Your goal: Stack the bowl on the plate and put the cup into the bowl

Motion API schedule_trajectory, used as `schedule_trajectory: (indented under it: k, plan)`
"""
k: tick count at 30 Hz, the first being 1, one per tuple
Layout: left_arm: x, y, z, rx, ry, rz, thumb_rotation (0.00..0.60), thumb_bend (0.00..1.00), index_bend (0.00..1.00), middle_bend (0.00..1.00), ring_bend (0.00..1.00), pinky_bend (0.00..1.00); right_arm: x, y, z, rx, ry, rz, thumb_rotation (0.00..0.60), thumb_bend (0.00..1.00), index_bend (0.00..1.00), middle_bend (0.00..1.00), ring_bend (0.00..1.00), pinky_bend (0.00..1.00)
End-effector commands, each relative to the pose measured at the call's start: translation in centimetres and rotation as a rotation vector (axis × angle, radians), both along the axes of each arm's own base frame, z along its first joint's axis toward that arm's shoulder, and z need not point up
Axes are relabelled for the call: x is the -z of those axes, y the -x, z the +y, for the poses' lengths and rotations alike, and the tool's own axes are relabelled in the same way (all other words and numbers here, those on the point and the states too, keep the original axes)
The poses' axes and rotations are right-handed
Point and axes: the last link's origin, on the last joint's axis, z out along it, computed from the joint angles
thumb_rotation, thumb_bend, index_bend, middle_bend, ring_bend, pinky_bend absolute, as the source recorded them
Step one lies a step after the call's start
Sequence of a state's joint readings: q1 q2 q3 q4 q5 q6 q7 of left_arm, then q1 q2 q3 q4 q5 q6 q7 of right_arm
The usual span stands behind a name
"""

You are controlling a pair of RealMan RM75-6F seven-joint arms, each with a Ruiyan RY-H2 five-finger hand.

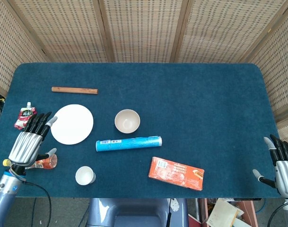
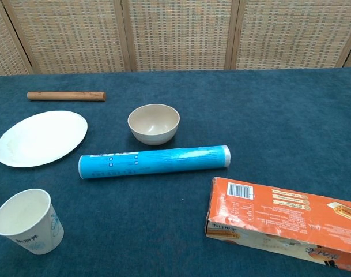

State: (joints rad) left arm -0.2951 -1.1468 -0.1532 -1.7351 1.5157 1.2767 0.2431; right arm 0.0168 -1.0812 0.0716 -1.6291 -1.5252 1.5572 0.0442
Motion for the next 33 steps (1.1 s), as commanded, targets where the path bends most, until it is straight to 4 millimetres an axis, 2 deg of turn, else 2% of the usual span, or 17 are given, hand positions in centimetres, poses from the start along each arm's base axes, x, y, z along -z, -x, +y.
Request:
schedule_trajectory:
  k: [1, 8, 12, 15, 23, 33]
  plan:
    - [0.5, -2.0, 2.5, 0.015, 0.023, 0.02, 0.6, 0.17, 0.1, 0.0, 0.0, 0.0, 0.0, 0.1, -0.1, 0.003, -0.002, -0.001, 0.6, 0.17, 0.0, 0.0, 0.0, 0.0]
    - [2.5, -5.0, 5.5, 0.053, 0.071, 0.11, 0.6, 0.18, 0.13, 0.0, 0.0, 0.0, 0.2, 0.3, -0.4, 0.01, -0.008, -0.001, 0.6, 0.17, 0.0, 0.0, 0.0, 0.0]
    - [3.8, -6.2, 6.8, 0.052, 0.094, 0.147, 0.6, 0.19, 0.21, 0.0, 0.0, 0.0, 0.1, 0.3, -0.4, 0.012, -0.006, -0.007, 0.6, 0.17, 0.0, 0.0, 0.0, 0.0]
    - [5.4, -7.2, 7.9, 0.053, 0.113, 0.18, 0.6, 0.2, 0.23, 0.0, 0.0, 0.0, -0.1, 0.6, -0.4, 0.018, -0.001, -0.018, 0.6, 0.17, 0.0, 0.0, 0.0, 0.0]
    - [7.6, -8.6, 9.2, 0.054, 0.131, 0.208, 0.6, 0.23, 0.26, 0.0, 0.0, 0.0, -0.4, 0.9, -0.4, 0.027, 0.003, -0.034, 0.6, 0.17, 0.0, 0.0, 0.0, 0.0]
    - [11.9, -10.8, 10.6, 0.066, 0.191, 0.268, 0.6, 0.24, 0.29, 0.0, 0.0, 0.0, -0.8, 1.9, -0.7, 0.056, 0.015, -0.062, 0.6, 0.17, 0.0, 0.0, 0.0, 0.0]
